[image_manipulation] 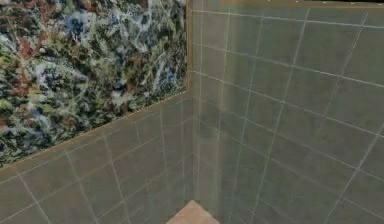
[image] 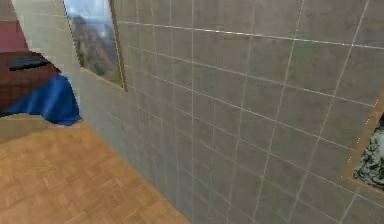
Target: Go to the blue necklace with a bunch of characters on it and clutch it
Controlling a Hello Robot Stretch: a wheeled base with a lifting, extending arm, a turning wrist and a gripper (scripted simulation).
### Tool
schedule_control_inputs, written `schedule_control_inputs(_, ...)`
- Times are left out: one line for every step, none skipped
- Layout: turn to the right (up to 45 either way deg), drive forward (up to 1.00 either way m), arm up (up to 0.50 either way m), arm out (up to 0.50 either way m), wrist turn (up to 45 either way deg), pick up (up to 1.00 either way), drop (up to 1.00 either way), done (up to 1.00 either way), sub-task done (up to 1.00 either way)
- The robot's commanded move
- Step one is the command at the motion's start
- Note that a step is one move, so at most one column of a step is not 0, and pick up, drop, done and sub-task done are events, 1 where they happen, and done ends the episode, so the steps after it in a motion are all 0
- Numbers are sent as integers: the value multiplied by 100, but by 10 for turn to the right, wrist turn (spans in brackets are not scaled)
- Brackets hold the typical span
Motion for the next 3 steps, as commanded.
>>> schedule_control_inputs(-330,0,0,0,0,0,0,0,0)
schedule_control_inputs(0,75,0,0,0,0,0,0,0)
schedule_control_inputs(-450,0,0,0,0,0,0,0,0)
